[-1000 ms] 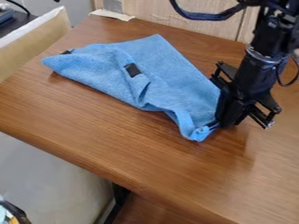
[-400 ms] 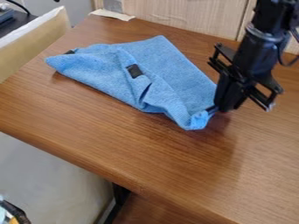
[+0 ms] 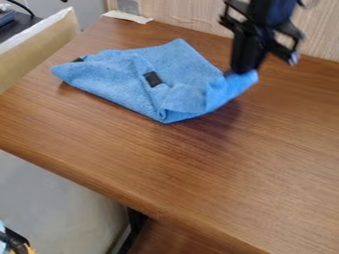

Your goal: Fold the cloth from bottom right to top left

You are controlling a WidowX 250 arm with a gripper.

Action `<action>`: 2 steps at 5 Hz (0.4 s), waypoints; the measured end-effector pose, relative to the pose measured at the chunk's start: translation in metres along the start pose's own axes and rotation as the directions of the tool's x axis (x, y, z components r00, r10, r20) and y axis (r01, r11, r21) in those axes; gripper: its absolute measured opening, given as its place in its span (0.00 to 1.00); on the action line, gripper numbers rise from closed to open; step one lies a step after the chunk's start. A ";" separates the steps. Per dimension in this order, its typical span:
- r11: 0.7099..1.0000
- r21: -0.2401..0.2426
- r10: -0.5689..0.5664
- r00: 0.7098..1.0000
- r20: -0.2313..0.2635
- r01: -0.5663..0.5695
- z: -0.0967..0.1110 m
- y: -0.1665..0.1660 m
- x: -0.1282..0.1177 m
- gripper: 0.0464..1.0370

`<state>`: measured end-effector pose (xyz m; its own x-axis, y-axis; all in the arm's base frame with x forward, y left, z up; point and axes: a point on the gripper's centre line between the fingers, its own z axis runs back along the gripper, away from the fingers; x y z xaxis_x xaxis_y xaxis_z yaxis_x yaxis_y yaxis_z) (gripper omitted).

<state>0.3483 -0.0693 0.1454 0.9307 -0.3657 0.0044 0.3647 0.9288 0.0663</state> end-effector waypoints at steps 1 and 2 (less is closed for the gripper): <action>0.993 -0.002 0.117 0.992 0.044 -0.117 0.019 0.049 0.000 0.03; 0.984 -0.015 0.181 0.983 0.023 -0.180 0.011 0.082 0.000 0.03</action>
<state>0.3780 0.0059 0.1619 0.9804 -0.1933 0.0388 0.1913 0.9803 0.0495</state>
